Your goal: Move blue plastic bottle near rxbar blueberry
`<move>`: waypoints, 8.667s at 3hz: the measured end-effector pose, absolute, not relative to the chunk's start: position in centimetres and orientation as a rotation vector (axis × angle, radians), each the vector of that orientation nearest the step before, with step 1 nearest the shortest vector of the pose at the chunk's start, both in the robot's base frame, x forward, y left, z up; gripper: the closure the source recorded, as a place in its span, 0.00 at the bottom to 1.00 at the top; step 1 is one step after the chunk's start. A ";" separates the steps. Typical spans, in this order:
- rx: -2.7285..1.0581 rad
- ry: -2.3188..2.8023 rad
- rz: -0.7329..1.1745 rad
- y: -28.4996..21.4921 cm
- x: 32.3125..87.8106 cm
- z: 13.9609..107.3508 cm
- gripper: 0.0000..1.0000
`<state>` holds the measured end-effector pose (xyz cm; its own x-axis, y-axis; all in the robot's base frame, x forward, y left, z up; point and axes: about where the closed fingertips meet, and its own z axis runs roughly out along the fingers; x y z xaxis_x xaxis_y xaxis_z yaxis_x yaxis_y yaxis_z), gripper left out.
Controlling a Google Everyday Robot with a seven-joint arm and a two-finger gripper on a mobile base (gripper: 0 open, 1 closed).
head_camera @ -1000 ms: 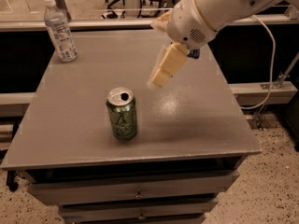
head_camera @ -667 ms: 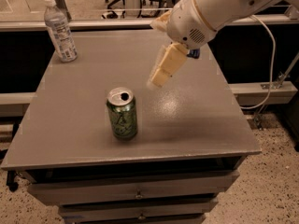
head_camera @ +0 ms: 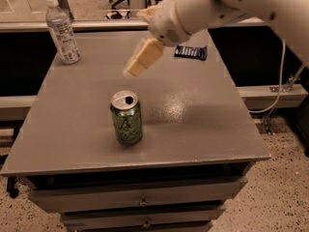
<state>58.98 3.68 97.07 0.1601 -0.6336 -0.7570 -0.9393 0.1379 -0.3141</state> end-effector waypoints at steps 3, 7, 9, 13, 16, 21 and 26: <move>-1.395 1.399 0.699 20.3 73.0 95.8 0.00; -1.130 1.567 0.774 28.4 77.6 92.2 0.18; -1.091 1.553 0.854 29.3 77.8 93.3 0.64; -0.925 1.501 0.545 4.2 73.6 98.0 1.00; -0.888 1.430 0.418 -0.9 76.9 98.9 1.00; -0.694 1.508 0.198 -12.5 85.8 100.1 1.00; -0.547 1.710 0.231 -15.2 87.0 93.8 1.00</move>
Offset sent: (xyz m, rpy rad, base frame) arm 0.1744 0.2048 -0.0060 0.3474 0.0183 0.1125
